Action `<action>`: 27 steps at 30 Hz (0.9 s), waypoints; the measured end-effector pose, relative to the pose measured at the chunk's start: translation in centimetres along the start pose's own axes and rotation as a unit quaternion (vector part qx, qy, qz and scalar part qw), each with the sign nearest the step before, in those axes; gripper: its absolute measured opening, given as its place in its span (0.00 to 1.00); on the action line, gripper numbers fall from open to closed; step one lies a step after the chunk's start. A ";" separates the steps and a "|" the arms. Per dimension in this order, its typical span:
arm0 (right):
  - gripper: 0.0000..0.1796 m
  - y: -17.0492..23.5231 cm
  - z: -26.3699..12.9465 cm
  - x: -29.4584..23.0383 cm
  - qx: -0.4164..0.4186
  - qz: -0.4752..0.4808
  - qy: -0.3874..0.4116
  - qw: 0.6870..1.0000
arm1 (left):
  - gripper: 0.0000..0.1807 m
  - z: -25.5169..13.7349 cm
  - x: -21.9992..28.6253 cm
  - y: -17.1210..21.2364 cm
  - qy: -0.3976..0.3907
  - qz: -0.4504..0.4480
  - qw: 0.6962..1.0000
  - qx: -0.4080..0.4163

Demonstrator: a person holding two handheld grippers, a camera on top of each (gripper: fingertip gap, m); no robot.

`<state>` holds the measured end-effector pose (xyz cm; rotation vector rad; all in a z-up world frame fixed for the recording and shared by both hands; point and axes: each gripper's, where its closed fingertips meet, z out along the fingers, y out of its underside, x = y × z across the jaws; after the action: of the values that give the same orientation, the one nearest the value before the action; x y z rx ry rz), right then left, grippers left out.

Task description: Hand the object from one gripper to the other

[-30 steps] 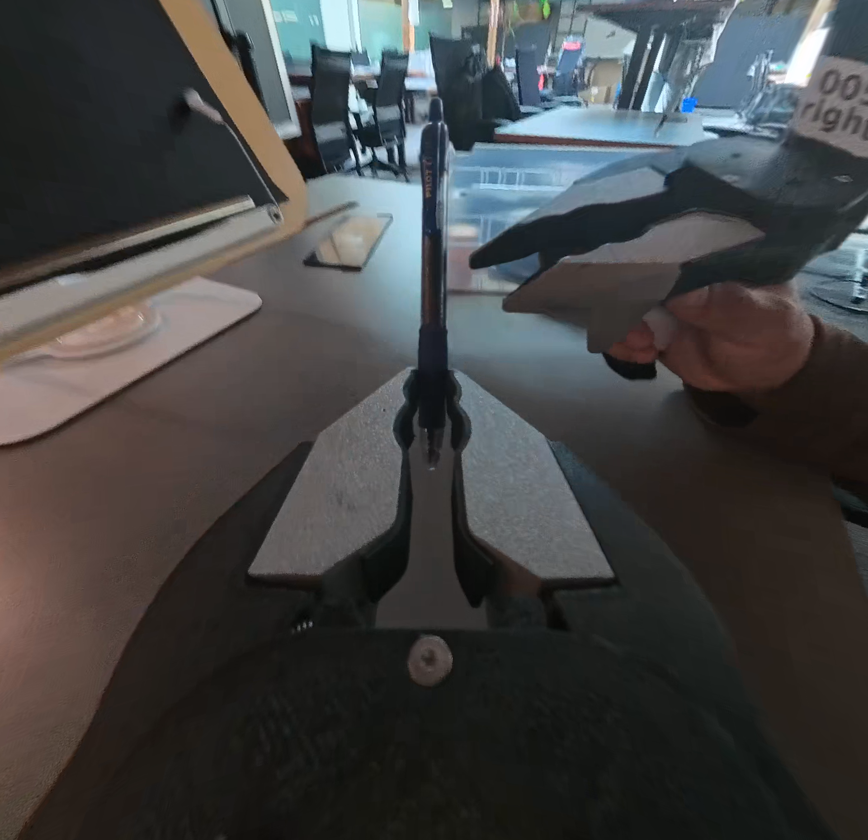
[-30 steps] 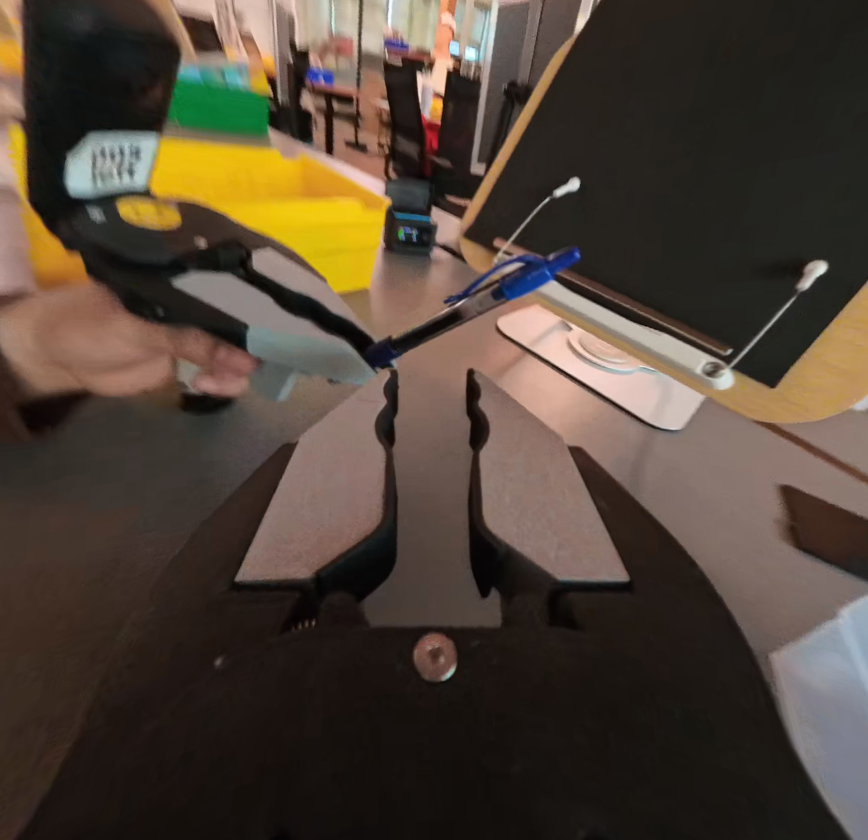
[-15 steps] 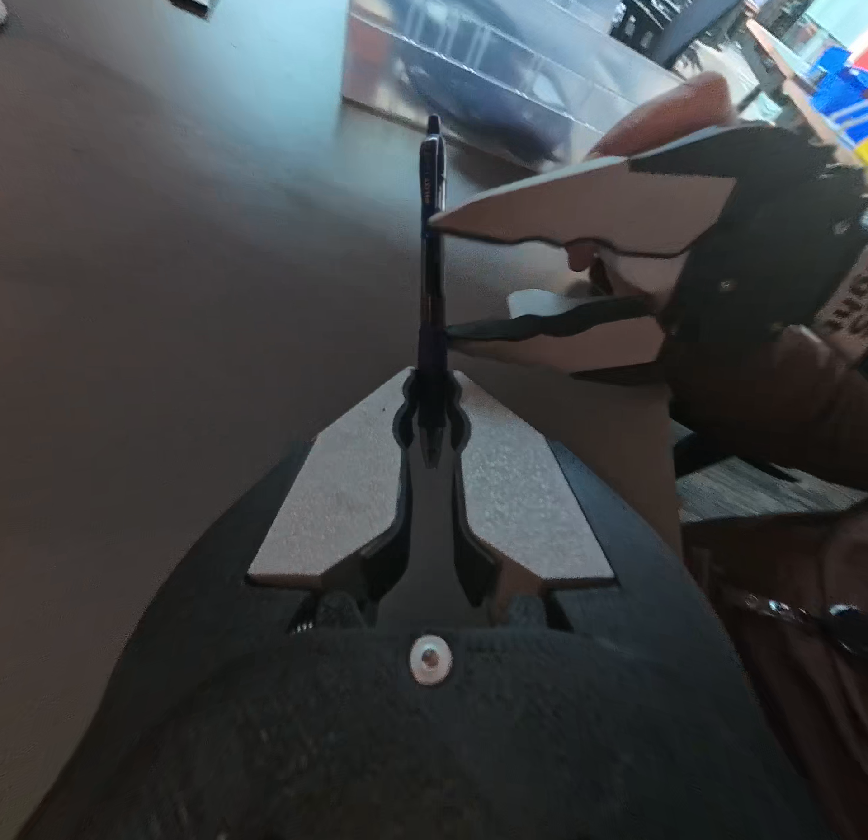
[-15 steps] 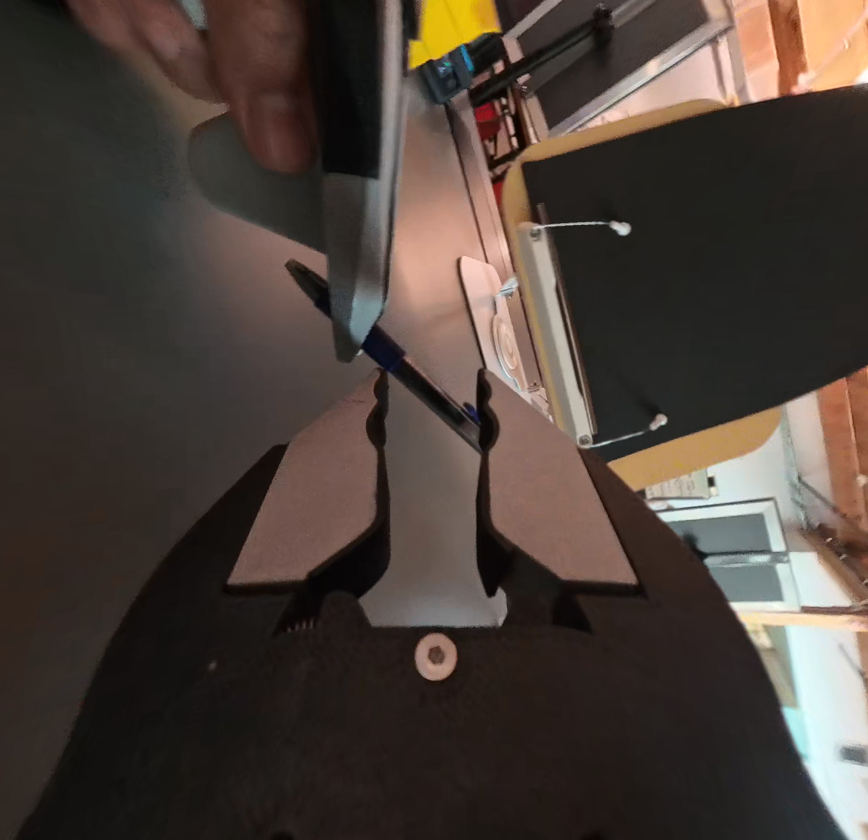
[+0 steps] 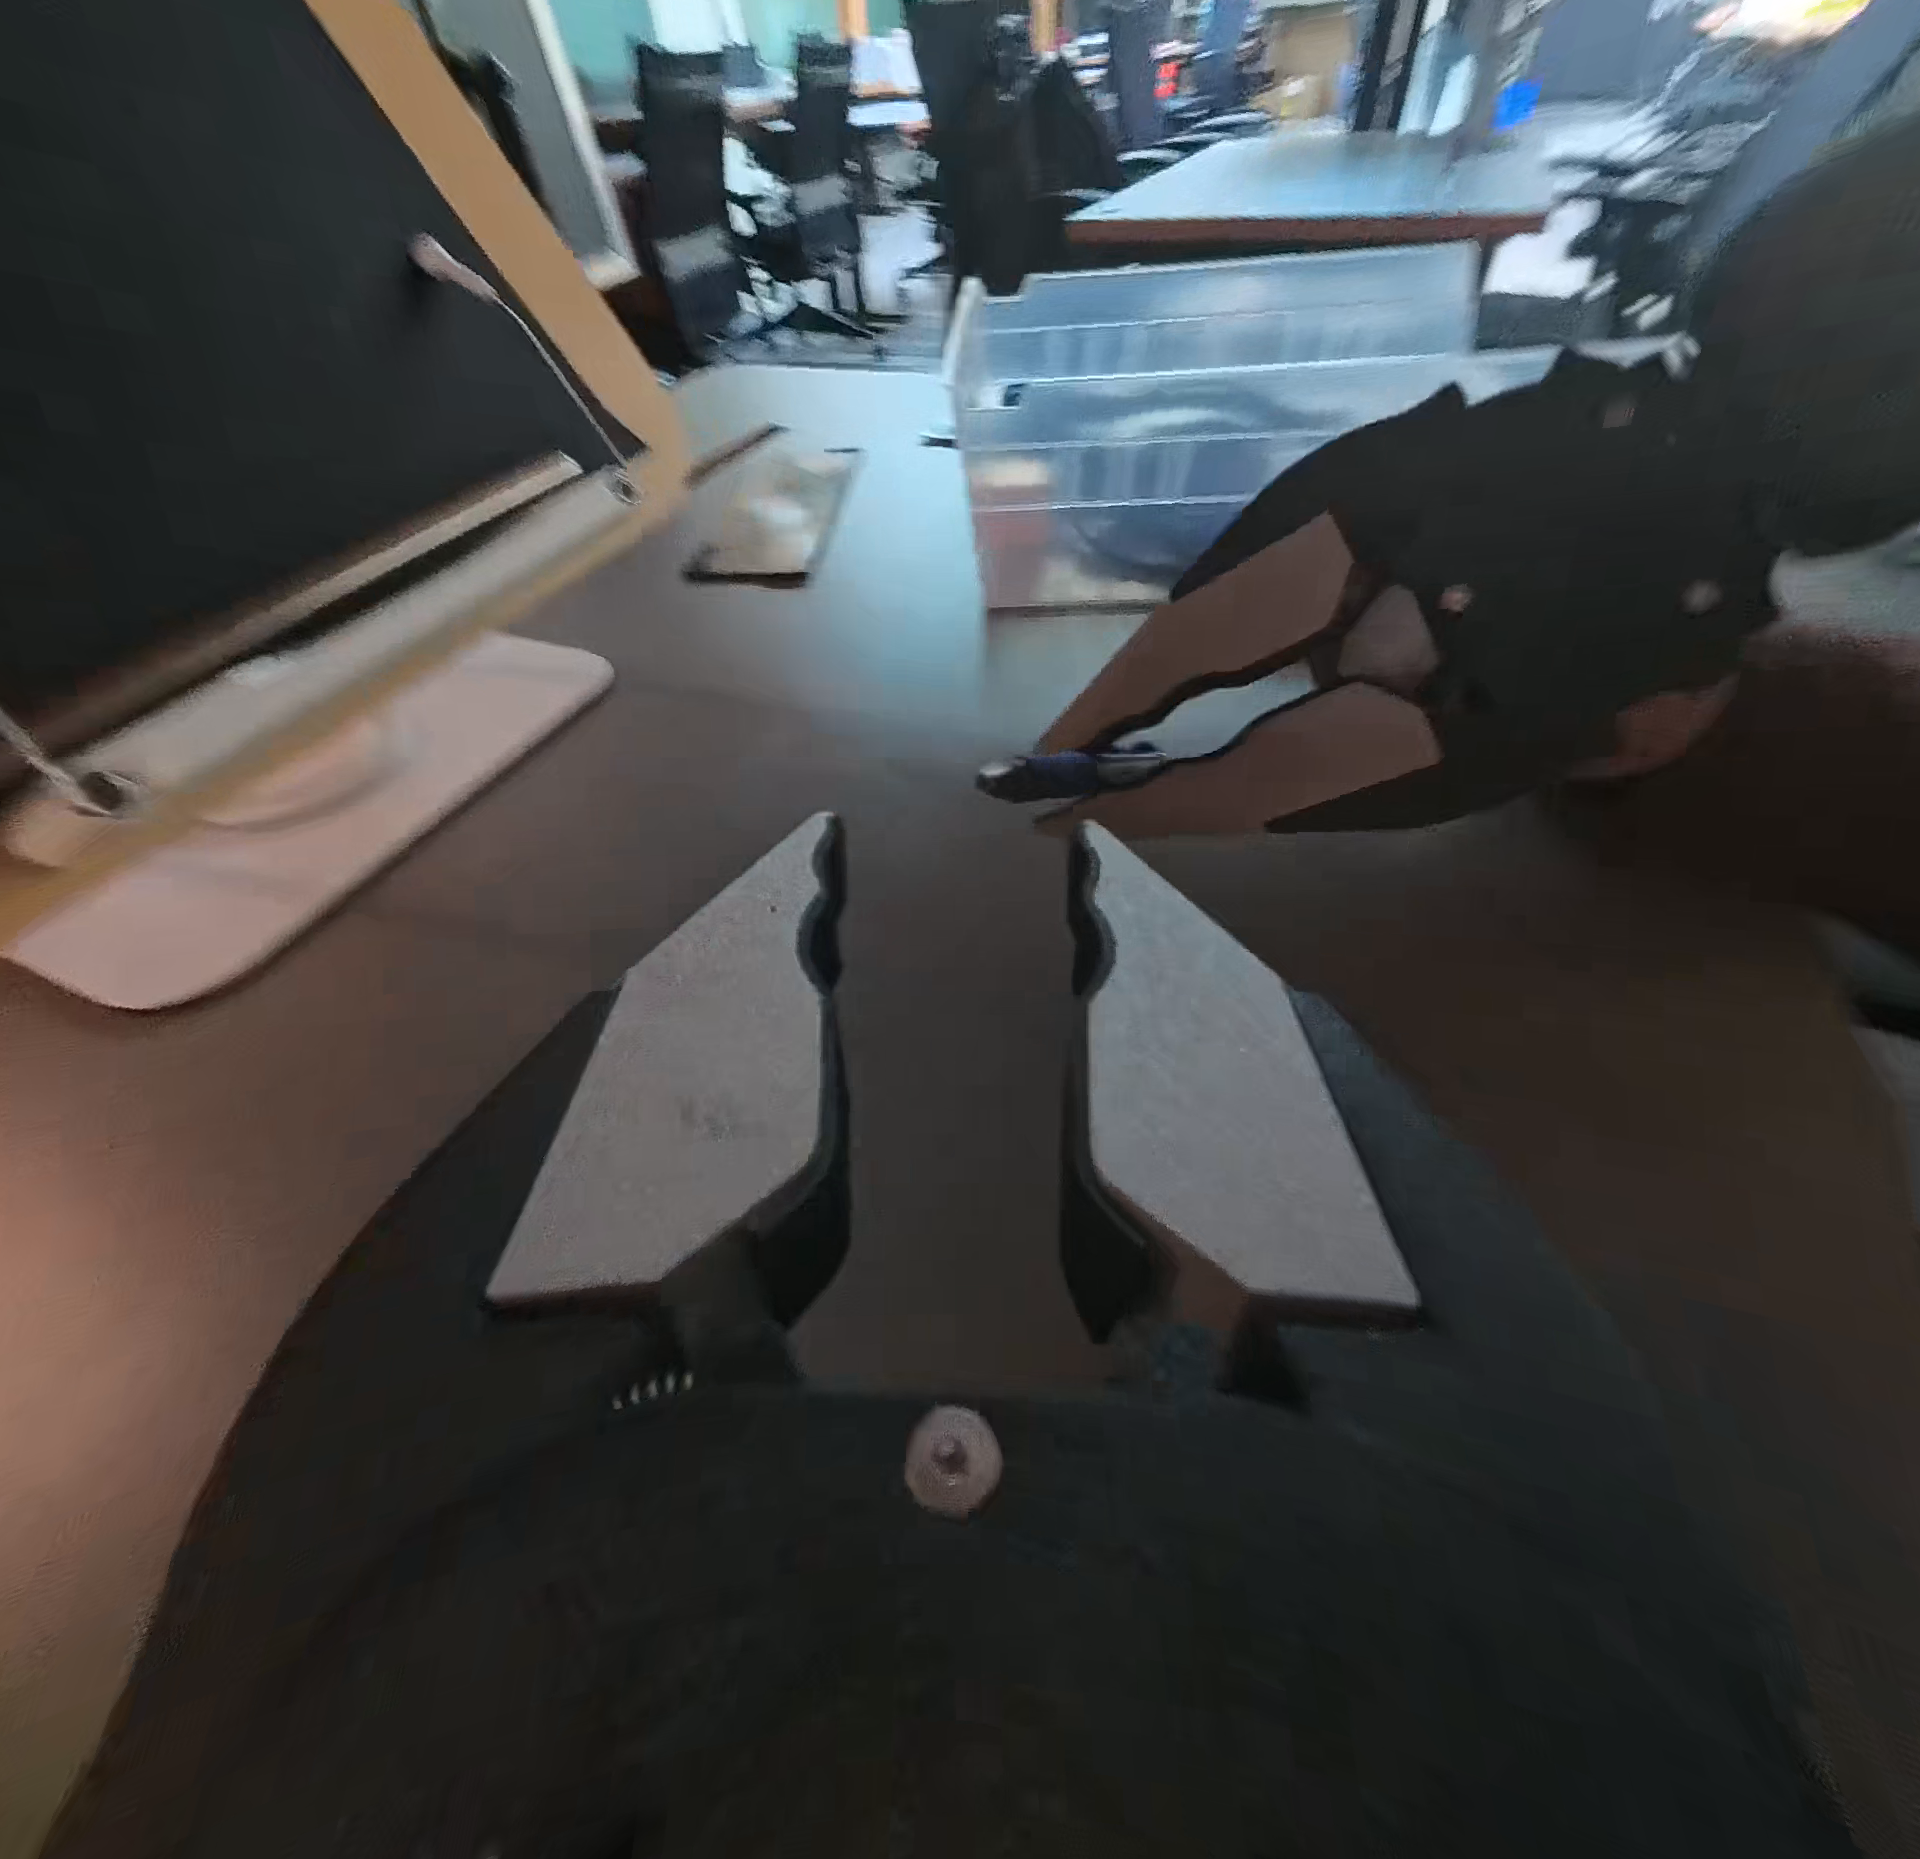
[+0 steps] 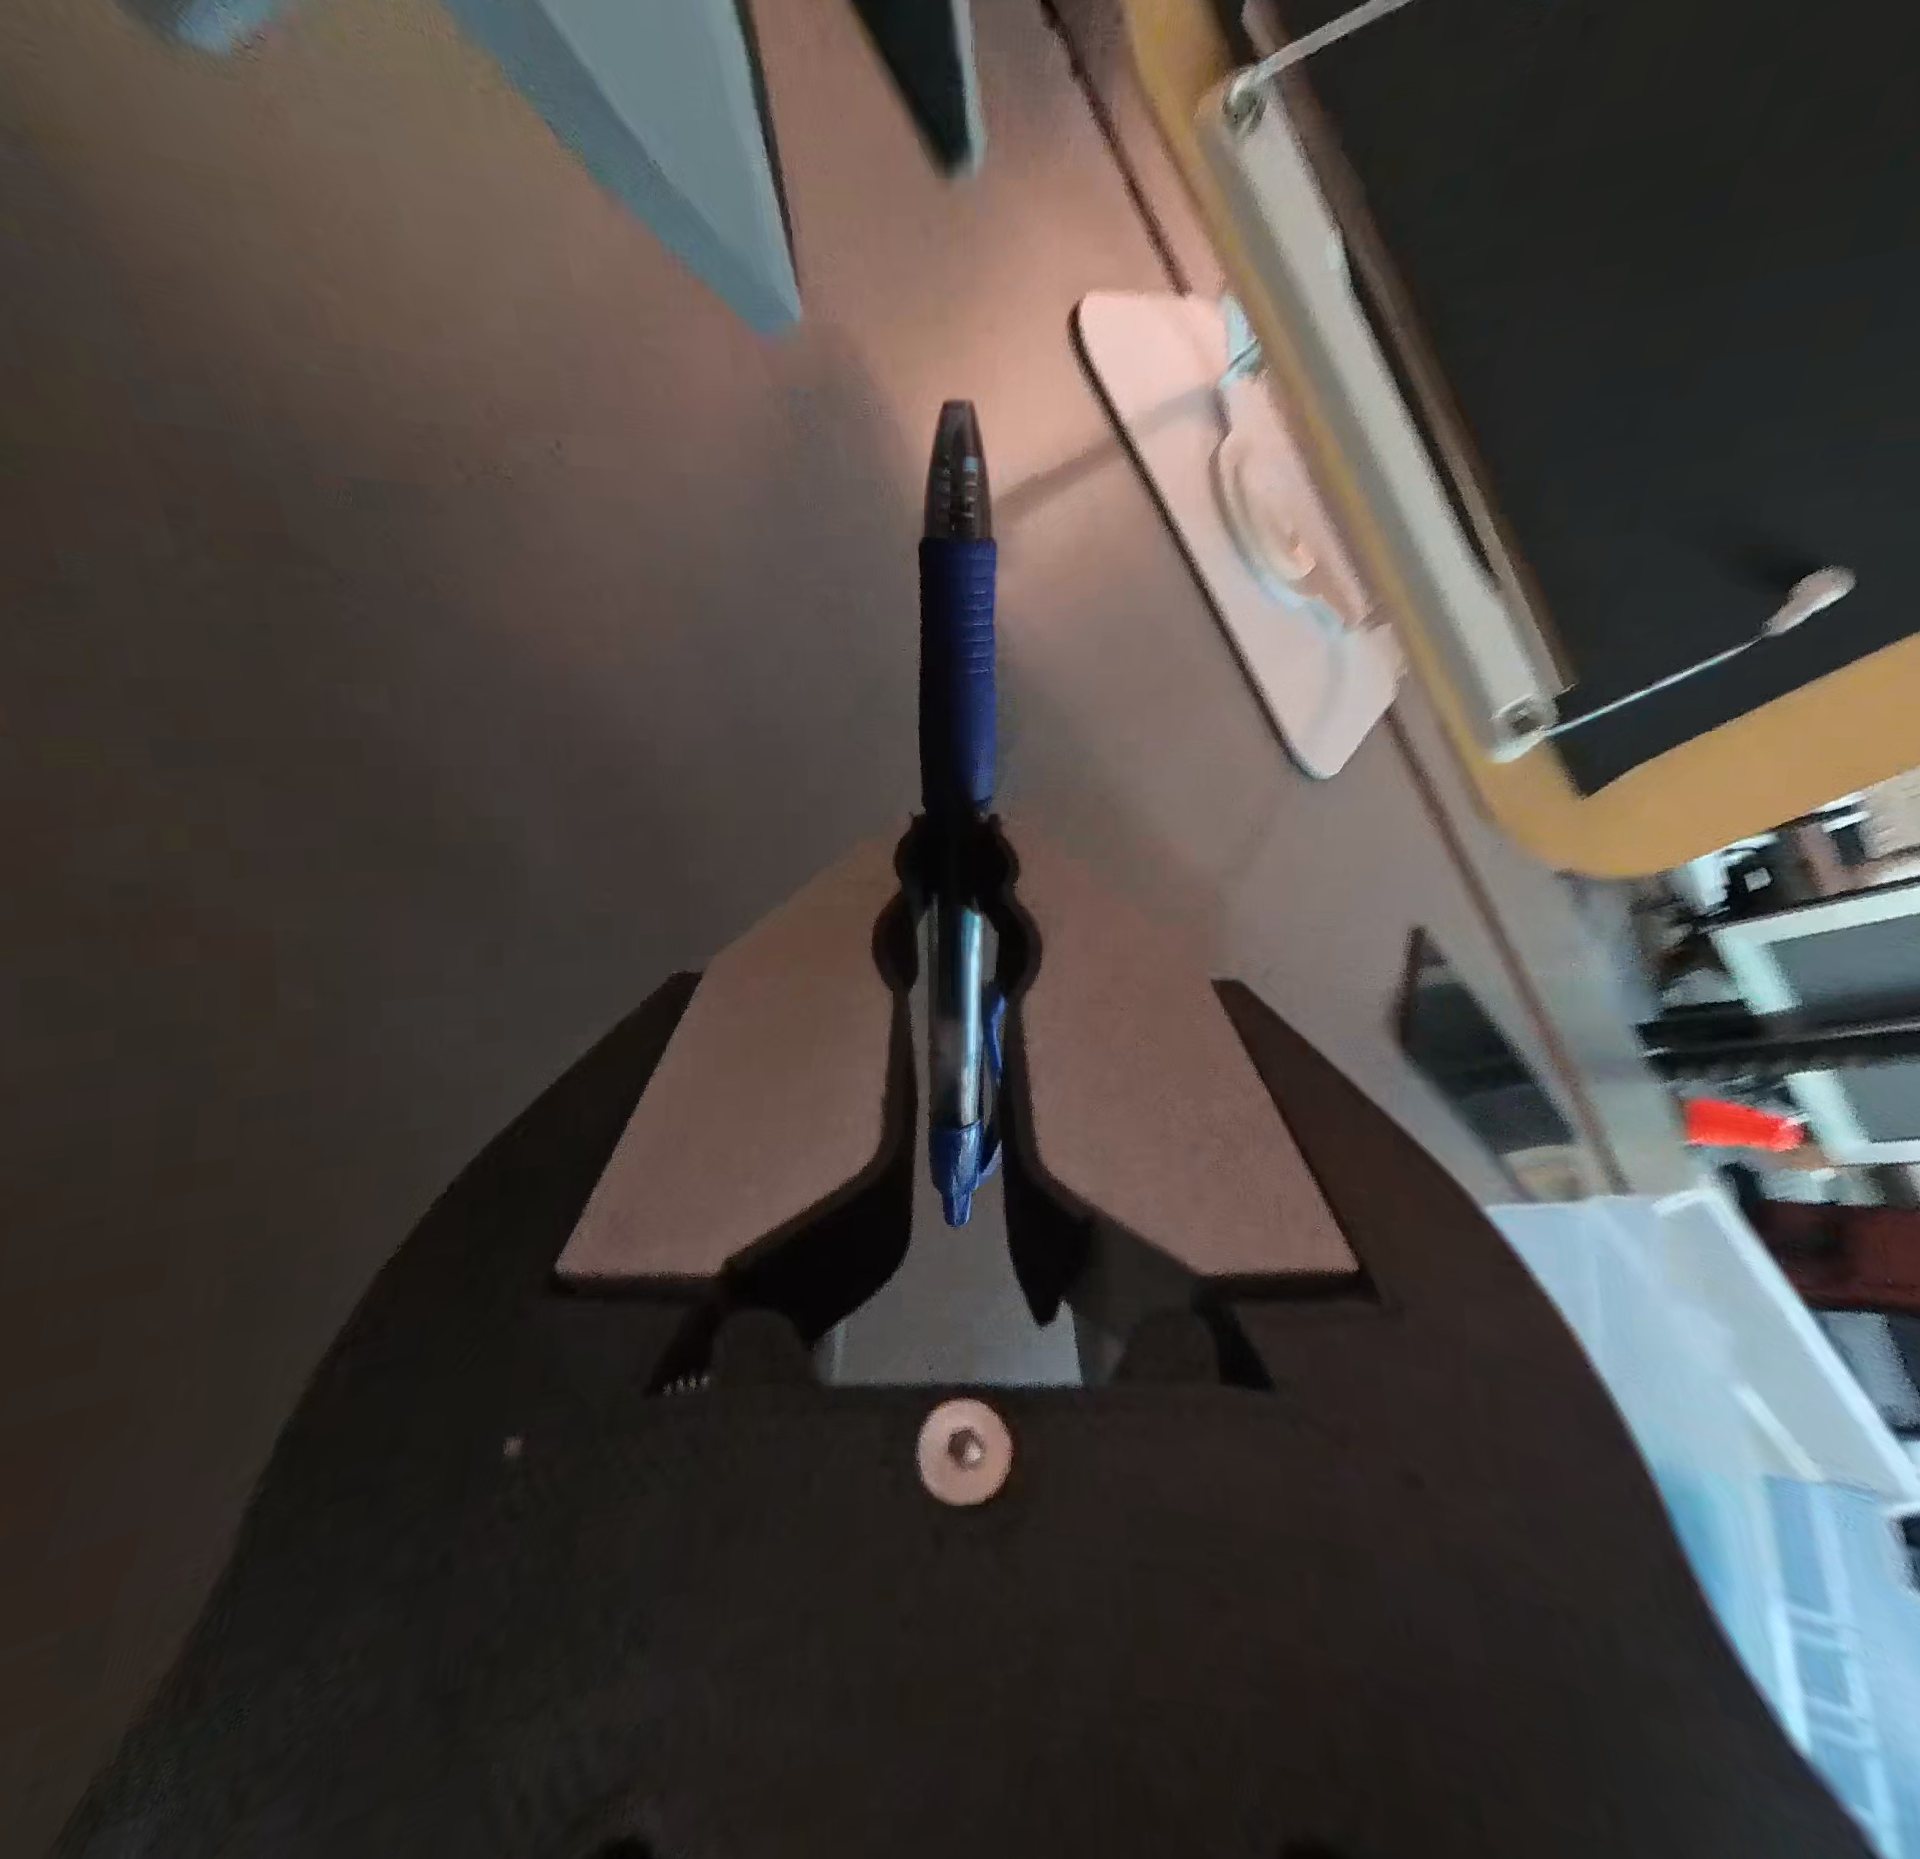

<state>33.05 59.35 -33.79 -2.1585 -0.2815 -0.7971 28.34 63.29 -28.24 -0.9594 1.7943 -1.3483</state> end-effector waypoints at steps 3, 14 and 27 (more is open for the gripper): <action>0.04 1.3 0.7 -0.6 -0.030 0.026 -0.033 0.999 | 0.23 0.2 -0.4 0.0 -0.073 0.132 0.988 -0.013; 0.04 1.0 0.8 -2.6 -0.052 0.041 -0.100 0.993 | 0.21 2.1 1.0 3.0 -0.148 0.444 0.878 -0.105; 0.12 -3.1 -1.5 -2.3 0.080 0.022 -0.078 0.993 | 0.06 2.7 0.7 4.3 -0.137 0.435 0.875 -0.159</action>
<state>29.25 60.46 -32.58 -2.0701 -0.3637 -0.5608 29.60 62.25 -33.04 -0.3498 1.8846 -0.3401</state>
